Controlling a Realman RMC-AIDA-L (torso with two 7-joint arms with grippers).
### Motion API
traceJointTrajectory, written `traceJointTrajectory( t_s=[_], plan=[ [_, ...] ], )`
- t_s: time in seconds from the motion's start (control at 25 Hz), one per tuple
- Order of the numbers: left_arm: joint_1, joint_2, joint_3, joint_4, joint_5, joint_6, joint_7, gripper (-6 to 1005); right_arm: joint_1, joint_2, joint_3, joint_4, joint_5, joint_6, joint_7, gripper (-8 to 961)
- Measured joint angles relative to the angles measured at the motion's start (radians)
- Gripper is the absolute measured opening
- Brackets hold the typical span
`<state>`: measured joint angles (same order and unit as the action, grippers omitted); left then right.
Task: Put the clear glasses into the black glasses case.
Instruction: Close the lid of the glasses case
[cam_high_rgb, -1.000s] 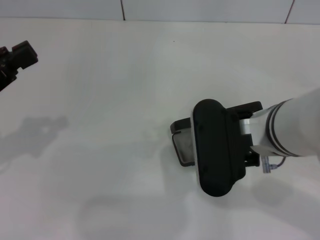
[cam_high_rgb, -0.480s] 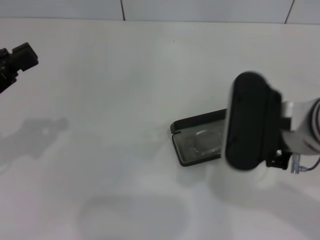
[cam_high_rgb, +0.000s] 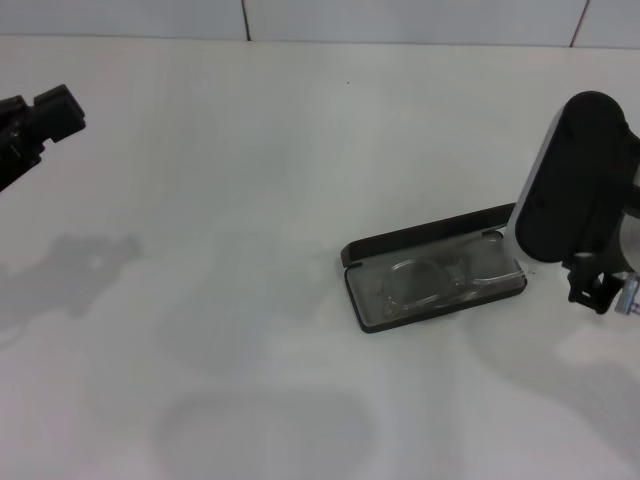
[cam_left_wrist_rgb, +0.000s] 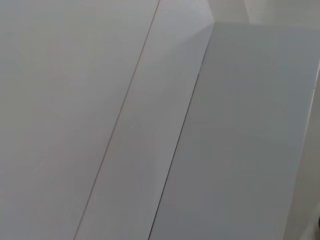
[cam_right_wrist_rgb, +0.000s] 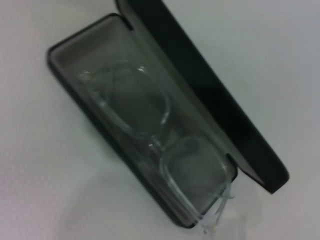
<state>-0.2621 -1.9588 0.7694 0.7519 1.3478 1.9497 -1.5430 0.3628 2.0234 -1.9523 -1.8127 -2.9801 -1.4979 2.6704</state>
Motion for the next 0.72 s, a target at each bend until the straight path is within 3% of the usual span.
traceJointTrajectory(
  t_s=[0.72],
  plan=[
    [-0.011,-0.004,0.001,-0.005,0.003,0.0,-0.017,104,0.025,-0.001,0.028,0.194,0.055,0.221,-0.047,-2]
  ],
)
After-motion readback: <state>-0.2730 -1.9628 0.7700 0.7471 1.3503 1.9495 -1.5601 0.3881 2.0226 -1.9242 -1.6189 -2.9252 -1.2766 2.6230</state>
